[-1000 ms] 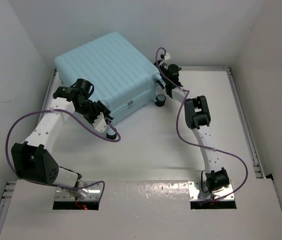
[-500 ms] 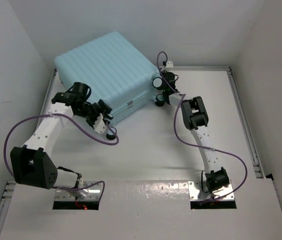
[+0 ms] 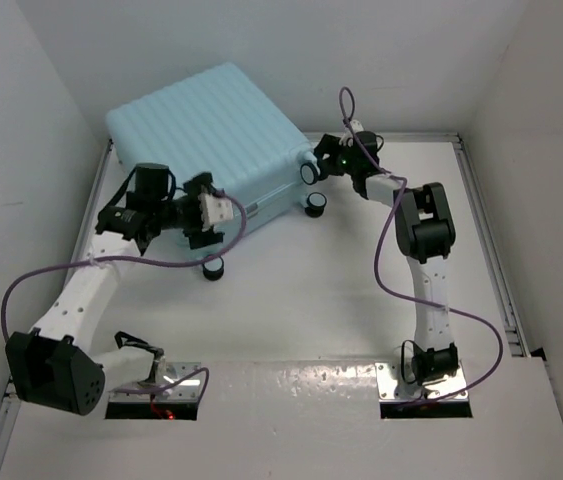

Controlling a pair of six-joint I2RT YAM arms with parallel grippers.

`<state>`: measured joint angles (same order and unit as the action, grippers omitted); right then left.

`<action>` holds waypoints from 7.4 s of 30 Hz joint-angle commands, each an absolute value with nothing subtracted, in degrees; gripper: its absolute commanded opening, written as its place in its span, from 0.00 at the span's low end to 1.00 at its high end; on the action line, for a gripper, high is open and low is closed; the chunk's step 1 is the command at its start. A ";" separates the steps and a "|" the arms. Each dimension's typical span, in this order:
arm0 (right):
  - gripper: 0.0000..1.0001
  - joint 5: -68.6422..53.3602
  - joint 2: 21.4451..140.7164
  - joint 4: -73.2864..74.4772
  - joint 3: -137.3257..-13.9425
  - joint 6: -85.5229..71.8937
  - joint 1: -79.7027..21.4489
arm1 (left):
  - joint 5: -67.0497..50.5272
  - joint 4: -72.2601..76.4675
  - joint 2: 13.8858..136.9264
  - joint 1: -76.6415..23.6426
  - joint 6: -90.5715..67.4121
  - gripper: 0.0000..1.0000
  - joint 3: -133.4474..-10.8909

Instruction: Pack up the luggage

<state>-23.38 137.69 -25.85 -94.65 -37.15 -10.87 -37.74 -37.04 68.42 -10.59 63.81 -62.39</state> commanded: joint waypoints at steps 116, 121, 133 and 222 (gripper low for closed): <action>0.55 32.50 115.57 -52.64 -60.73 1.82 -56.60 | -19.86 -61.26 68.82 3.87 21.97 0.99 -71.54; 0.52 36.91 121.90 -53.69 -67.58 4.99 -56.52 | -19.25 -60.12 68.82 3.34 20.92 0.99 -71.02; 0.00 35.26 126.05 -56.16 -71.56 11.08 -54.24 | -16.79 -59.59 68.30 3.34 20.92 0.99 -70.41; 0.00 5.01 167.34 -54.05 -137.19 -44.55 -23.55 | -9.76 -40.78 85.71 0.26 26.02 0.00 -79.46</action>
<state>-19.51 166.76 -50.33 -131.17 -40.45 -20.45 1.23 -70.41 85.73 3.36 31.92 -82.04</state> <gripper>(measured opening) 0.024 0.555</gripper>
